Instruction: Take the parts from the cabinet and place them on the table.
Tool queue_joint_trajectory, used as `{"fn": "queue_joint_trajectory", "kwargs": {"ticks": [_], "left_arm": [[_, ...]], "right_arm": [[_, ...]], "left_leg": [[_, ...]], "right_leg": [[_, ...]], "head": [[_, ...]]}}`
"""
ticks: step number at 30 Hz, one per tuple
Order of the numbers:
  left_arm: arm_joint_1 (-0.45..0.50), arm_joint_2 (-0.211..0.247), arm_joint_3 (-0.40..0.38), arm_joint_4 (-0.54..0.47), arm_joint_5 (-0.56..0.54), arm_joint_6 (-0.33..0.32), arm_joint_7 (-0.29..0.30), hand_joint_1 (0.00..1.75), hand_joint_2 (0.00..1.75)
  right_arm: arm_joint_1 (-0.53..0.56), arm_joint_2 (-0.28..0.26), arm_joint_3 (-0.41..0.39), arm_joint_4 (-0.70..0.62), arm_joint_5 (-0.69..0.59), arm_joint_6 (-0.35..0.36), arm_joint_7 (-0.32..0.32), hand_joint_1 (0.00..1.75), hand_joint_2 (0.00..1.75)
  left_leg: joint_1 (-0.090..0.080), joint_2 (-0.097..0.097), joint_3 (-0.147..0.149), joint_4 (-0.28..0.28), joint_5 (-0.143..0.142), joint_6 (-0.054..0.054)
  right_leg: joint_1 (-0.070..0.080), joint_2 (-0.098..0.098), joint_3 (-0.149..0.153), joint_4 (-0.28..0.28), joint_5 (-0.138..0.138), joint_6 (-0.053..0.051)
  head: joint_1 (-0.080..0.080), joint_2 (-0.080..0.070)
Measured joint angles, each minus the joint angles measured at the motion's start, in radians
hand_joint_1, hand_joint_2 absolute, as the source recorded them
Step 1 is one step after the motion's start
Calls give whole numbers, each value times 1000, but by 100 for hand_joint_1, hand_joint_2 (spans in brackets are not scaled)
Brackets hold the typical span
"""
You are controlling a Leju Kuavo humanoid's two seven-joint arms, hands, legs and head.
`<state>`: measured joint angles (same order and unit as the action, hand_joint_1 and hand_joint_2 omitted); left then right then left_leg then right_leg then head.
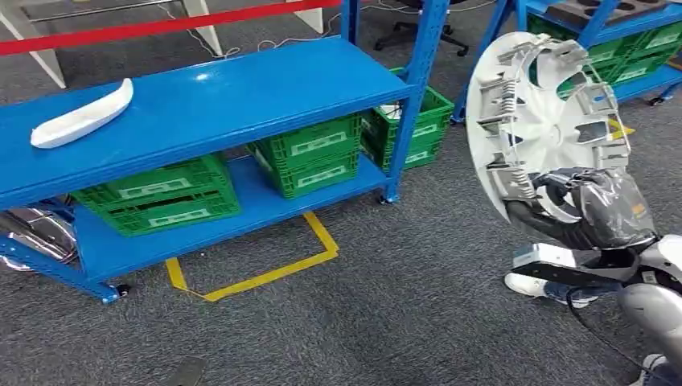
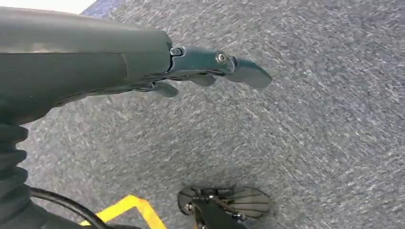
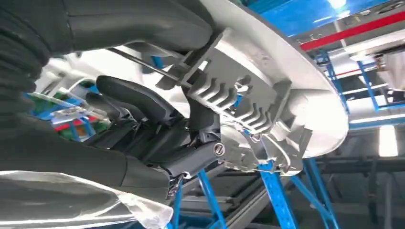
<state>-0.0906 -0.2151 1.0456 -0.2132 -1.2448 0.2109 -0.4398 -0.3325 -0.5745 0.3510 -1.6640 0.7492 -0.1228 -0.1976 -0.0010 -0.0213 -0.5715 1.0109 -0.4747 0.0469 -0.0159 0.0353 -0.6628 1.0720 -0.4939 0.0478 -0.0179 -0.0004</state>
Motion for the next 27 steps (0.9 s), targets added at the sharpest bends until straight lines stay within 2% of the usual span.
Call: {"fn": "queue_joint_trajectory", "kwargs": {"ticks": [1,2,3,4,5,6,7,8,9,10,13,14,15,16,17,18,19,20,21,22,23,24,25,27], "left_arm": [[0,0,0,0,3,0,0,0,175],[1,1,0,0,7,1,0,0,175],[1,2,0,0,10,3,0,0,175],[1,5,1,0,13,3,0,0,175],[0,8,1,0,16,4,0,0,175],[-2,11,1,0,22,5,0,0,175],[-3,15,1,0,26,5,0,0,175],[-4,17,2,0,33,6,0,0,175],[-3,24,3,0,39,9,0,0,175],[-3,25,5,0,46,13,-2,0,175],[-9,31,17,0,77,25,-12,0,175],[-16,32,23,0,87,27,-16,0,175],[-23,32,30,0,99,31,-24,0,175],[-31,32,36,0,108,32,-28,0,175],[-35,32,40,0,114,33,-30,0,175],[-38,32,44,0,116,33,-30,0,175],[-40,31,48,0,117,33,-30,0,175],[-41,31,51,0,117,34,-30,0,175],[-43,31,53,0,122,34,-31,0,175],[-45,31,55,0,126,34,-34,0,175],[-48,32,58,0,129,35,-39,0,175],[-51,32,62,0,136,38,-42,0,175],[-52,32,64,0,139,40,-42,0,175],[-54,34,73,0,151,48,-42,0,175]], "right_arm": [[-7,0,2,0,3,2,-3,175,175],[-10,0,4,-1,9,3,-7,175,175],[-16,0,8,-3,15,7,-10,175,175],[-25,0,13,-5,21,11,-14,175,175],[-36,0,21,-11,30,17,-15,175,175],[-47,0,27,-16,36,22,-15,175,175],[-60,0,35,-23,42,28,-15,175,175],[-73,0,40,-30,44,31,-15,175,175],[-94,0,49,-38,47,36,-15,175,175],[-110,0,57,-52,47,40,-16,175,175],[-150,0,79,-72,46,56,-26,175,175],[-169,0,89,-78,47,61,-27,175,175],[-192,0,99,-82,47,67,-30,175,175],[-218,3,113,-83,47,73,-31,175,175],[-241,8,129,-83,47,80,-33,175,175],[-257,11,140,-83,47,83,-34,175,175],[-272,15,153,-83,47,87,-34,175,175],[-282,16,161,-83,46,89,-34,175,175],[-292,18,169,-83,46,90,-34,175,175],[-303,18,178,-83,46,91,-34,175,175],[-314,18,186,-83,45,92,-34,175,175],[-328,19,196,-83,43,93,-34,175,175],[-341,20,204,-83,43,95,-31,175,175],[-355,22,218,-86,41,97,-27,175,175]], "left_leg": [[-2,11,-2,1,0,2],[-5,23,-2,1,0,3],[-6,34,-3,2,-1,3],[-7,47,-4,2,-1,3],[-7,59,-4,3,-1,3],[-7,69,-3,3,-2,2],[-6,79,-3,5,-4,-1],[-7,87,-3,9,-8,-6],[-17,96,-8,14,-12,-13],[-19,105,-10,19,-12,-15],[-18,134,-7,20,-13,-24],[-15,117,-10,28,-26,-32],[-10,69,-23,63,-54,-38],[-6,43,-54,139,-96,-41],[-5,33,-92,228,-136,-44],[-5,30,-123,297,-160,-44],[-5,30,-143,339,-164,-43],[-5,29,-139,330,-145,-41],[-5,26,-119,281,-105,-38],[-5,17,-81,192,-52,-34],[-4,-3,-44,106,-9,-30],[-1,-49,-21,56,-3,-27],[3,-49,-13,30,-4,-29],[-2,-35,-18,29,-9,-29]], "right_leg": [[-1,-17,-33,77,-39,3],[-3,-24,-67,155,-70,6],[-5,-26,-94,217,-90,9],[-5,-28,-104,241,-89,11],[-5,-30,-88,217,-66,13],[-6,-36,-55,155,-31,13],[-6,-49,-4,63,11,14],[-6,-81,41,-21,36,15],[11,-113,64,-47,16,13],[6,-97,57,-49,21,-5],[8,-67,50,-50,27,-23],[3,-59,52,-52,31,-30],[2,-52,51,-52,32,-36],[3,-44,50,-52,33,-42],[3,-32,50,-52,34,-44],[5,-22,50,-52,35,-45],[6,-9,50,-52,35,-45],[6,2,51,-51,35,-46],[7,15,52,-51,36,-45],[6,27,53,-50,36,-44],[5,37,53,-50,37,-43],[5,45,49,-49,39,-39],[7,59,41,-44,40,-34],[-1,74,31,-49,50,-20]], "head": [[2,0],[2,0],[3,0],[2,0],[2,0],[2,0],[2,0],[3,0],[7,0],[3,0],[4,0],[3,0],[1,0],[0,0],[-1,0],[-1,0],[-1,0],[0,0],[-1,0],[-1,0],[-1,0],[0,0],[1,0],[0,0]]}}
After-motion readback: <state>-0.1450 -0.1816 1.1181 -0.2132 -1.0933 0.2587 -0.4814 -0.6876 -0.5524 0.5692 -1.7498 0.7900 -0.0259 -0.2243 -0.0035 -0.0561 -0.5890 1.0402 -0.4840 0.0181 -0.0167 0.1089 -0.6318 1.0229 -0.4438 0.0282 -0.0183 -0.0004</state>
